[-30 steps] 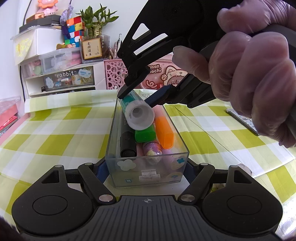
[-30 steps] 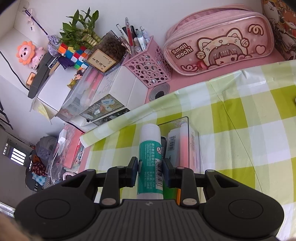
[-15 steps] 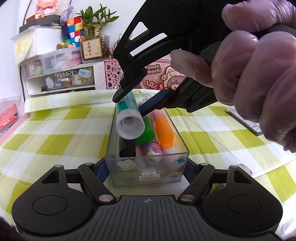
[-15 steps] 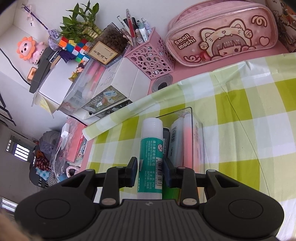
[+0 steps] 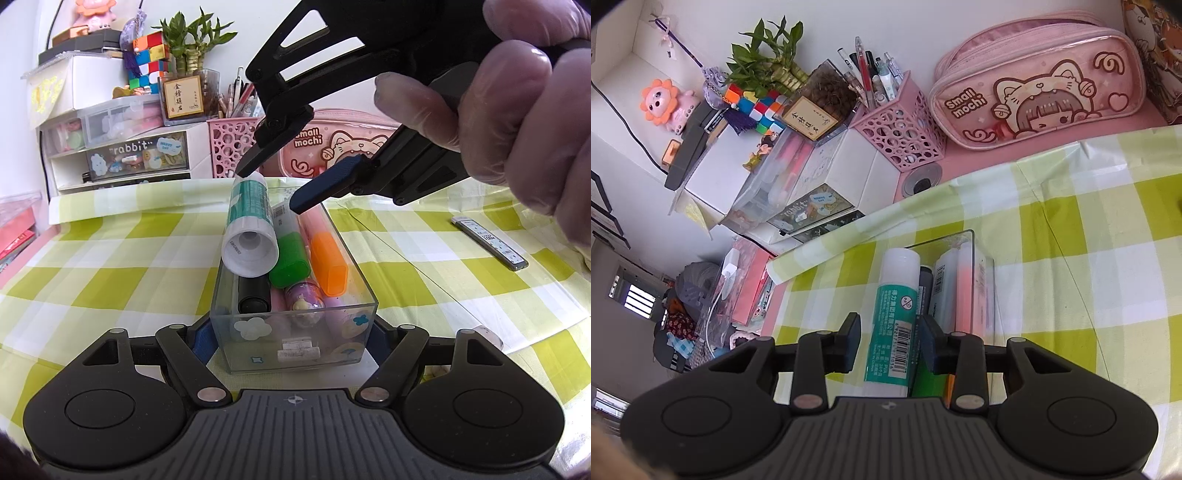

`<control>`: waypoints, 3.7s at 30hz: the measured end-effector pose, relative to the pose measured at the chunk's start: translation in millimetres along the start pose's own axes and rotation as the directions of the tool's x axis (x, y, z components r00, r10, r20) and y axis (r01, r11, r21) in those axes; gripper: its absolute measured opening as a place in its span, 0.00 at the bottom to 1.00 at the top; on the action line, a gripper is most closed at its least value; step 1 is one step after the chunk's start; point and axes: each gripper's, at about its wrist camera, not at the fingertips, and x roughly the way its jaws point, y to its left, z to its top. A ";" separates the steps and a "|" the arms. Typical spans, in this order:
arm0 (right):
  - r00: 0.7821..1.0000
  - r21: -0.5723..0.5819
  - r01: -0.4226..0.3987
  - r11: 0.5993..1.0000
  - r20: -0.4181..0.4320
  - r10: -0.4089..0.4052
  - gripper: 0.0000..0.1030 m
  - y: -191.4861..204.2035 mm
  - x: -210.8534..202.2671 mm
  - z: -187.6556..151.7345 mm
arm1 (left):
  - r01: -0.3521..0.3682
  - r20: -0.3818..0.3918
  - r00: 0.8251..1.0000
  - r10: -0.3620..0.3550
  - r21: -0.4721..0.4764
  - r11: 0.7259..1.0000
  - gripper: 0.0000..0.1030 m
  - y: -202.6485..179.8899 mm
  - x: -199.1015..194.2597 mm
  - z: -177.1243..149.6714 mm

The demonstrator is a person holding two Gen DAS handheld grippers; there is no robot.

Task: Organize stationery
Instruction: 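Lift the glue stick with the right tool and lay it in the tray, then withdraw the right tool and close it on the pencil-lead case, then carry the pencil-lead case into the tray and open the right tool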

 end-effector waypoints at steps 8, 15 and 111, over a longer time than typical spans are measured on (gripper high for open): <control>0.993 -0.044 0.036 0.998 0.112 -0.031 0.45 -21.2 -43.6 -10.6 | 0.000 0.000 1.000 0.000 0.000 1.000 0.73 0.3 -0.1 0.0; 0.961 -0.126 0.199 0.972 0.221 -0.168 0.54 -55.5 -81.0 -31.1 | -0.004 -0.001 1.000 0.004 0.002 1.000 0.73 -2.2 0.2 0.2; 0.898 -0.422 0.436 0.795 0.268 -0.350 0.35 -55.4 -60.8 -101.4 | -0.014 0.006 1.000 0.014 0.012 1.000 0.73 -0.9 -2.4 -1.2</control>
